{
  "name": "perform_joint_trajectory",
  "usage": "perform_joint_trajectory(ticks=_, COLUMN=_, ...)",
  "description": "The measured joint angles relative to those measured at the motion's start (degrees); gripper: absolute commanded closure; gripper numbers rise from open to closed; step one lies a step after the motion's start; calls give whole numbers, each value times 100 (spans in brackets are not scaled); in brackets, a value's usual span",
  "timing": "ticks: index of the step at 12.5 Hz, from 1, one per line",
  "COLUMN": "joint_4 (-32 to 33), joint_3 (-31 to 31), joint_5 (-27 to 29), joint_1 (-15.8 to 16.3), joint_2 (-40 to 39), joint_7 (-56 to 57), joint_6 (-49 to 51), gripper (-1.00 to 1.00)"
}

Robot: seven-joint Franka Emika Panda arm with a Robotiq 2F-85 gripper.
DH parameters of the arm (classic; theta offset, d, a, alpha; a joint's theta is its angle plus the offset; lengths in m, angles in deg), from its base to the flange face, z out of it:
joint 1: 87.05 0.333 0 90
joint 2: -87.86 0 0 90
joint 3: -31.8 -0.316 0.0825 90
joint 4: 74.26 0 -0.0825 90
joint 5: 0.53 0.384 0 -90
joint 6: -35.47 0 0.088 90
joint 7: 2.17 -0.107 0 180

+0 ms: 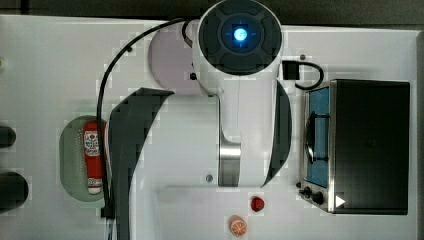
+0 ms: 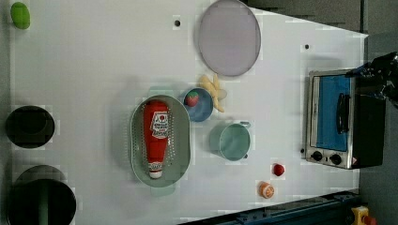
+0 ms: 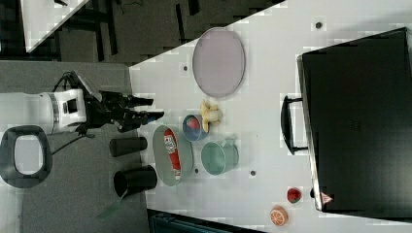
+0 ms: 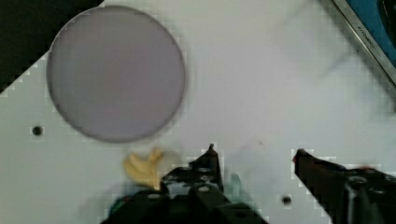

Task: Pick ketchup from strainer and place it on the table

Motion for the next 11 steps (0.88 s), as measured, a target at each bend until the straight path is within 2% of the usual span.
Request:
perform_joint_trajectory(ticks=3, joint_4=688, joint_3=-474, joint_5=104, joint_1=-463, joint_2=815, joint_7=-178, joint_6=853, gripper=-99)
perform_joint_trajectory(ticks=7, joint_4=369, joint_3=-1038, joint_5=138, joint_1=-526, joint_2=988, joint_7=-181, joint_6=362, gripper=-100)
perform_joint_trajectory(ticks=11, joint_4=325, joint_3=-2107, joint_5=163, joint_1=-382, joint_2=686, joint_7=-182, joint_6=199, gripper=-100)
